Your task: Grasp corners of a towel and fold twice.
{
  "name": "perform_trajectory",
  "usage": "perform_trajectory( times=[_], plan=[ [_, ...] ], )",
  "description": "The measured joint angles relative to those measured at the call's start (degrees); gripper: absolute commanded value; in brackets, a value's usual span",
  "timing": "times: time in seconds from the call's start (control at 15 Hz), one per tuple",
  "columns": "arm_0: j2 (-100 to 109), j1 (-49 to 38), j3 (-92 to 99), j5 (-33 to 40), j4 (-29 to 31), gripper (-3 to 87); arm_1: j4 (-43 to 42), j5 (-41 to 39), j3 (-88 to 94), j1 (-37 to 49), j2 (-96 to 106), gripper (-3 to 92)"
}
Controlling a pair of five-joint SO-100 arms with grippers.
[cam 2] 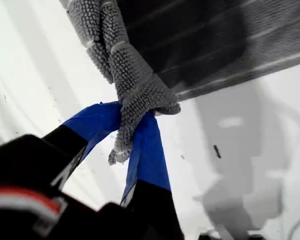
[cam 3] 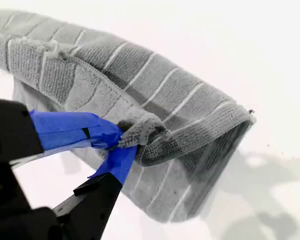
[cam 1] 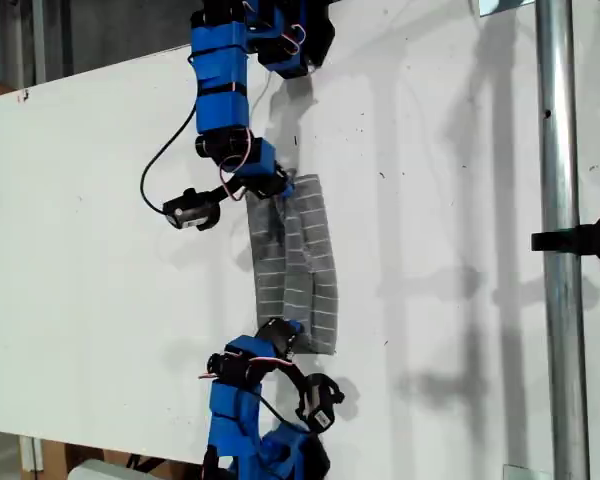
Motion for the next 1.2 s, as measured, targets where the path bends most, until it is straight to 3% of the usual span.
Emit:
perform_trajectory(
  times=[0.33, 0.53, 0.73, 1.0, 1.2],
  plan=[
    [5.98, -20.30, 6.50, 11.16, -2.55, -1.8, -5.01, -15.38, -1.05, 17.23, -3.78, -0.2],
    [10.46, -25.31, 6.50, 14.59, -2.37, -1.8, -5.10, -21.88, -7.21, 22.32, -4.75, -0.2],
    [13.01, -22.59, 10.37, 12.57, -3.16, -1.8, -4.48, -21.18, -7.12, 19.95, -4.75, -0.2],
    [13.10, -10.46, 21.97, 0.79, -11.16, -1.7, -4.48, -12.74, 0.18, 10.46, -7.65, -0.2],
    [9.84, -6.24, 27.16, -6.15, -15.64, -1.6, -5.36, -7.21, 0.70, 7.21, -16.00, 0.1]
  ],
)
